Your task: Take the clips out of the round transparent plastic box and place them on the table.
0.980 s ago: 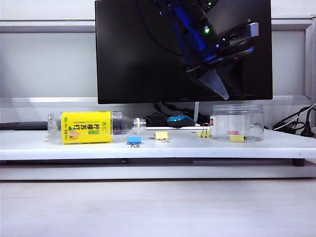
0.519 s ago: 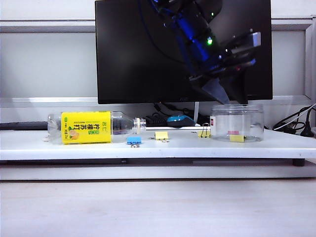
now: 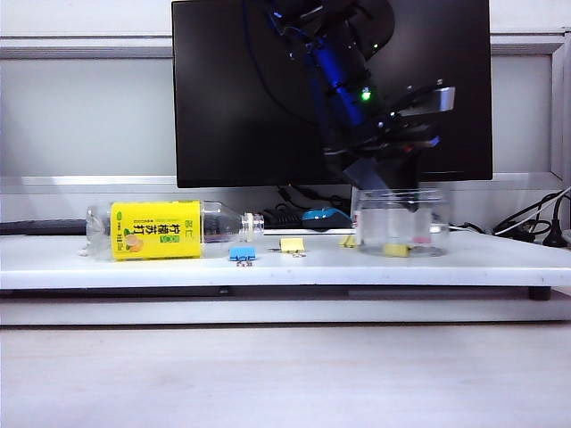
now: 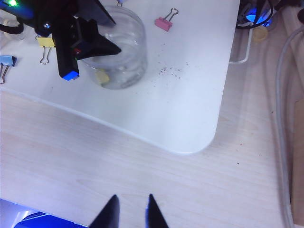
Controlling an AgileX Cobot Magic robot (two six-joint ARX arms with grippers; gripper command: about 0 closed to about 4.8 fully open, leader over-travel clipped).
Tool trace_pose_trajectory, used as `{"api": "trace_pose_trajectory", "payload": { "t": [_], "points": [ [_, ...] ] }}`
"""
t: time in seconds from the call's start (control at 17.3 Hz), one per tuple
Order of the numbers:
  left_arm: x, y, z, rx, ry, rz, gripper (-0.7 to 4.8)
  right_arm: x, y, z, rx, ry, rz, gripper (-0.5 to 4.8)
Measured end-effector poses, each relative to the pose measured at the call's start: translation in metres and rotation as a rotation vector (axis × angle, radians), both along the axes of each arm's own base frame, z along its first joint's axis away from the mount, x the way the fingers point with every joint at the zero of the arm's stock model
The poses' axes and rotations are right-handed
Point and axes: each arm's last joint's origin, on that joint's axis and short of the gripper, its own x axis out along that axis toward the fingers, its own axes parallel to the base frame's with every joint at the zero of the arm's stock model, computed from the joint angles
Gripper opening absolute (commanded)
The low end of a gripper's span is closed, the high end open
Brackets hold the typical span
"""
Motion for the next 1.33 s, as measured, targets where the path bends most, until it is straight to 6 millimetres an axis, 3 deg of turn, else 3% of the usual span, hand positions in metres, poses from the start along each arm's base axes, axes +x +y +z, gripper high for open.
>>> {"api": "trace_pose_trajectory", "payload": {
  "t": [0.35, 0.52, 0.69, 0.81, 0.98, 1.33],
  "points": [
    [0.002, 0.015, 0.002, 0.085, 0.024, 0.009, 2.37, 0.0, 0.0, 0.0, 0.0, 0.001, 0.0, 0.8],
    [-0.004, 0.019, 0.023, 0.084, -0.008, -0.022, 2.36, 0.001, 0.0, -0.002, 0.0, 0.002, 0.0, 0.8],
    [-0.005, 0.029, 0.066, 0.036, -0.032, -0.021, 2.32, 0.004, 0.001, -0.013, -0.01, 0.035, 0.003, 0.8],
    [-0.007, 0.04, 0.081, 0.004, 0.028, -0.047, 2.32, 0.004, 0.002, -0.016, -0.012, 0.044, 0.004, 0.8],
    [0.0, 0.048, 0.073, -0.003, 0.126, -0.004, 2.09, 0.005, 0.003, -0.014, 0.01, 0.028, 0.022, 0.8],
    [0.008, 0.039, 0.046, 0.014, 0.193, 0.029, 2.09, 0.005, 0.004, -0.014, 0.021, 0.025, 0.048, 0.8]
  ]
}}
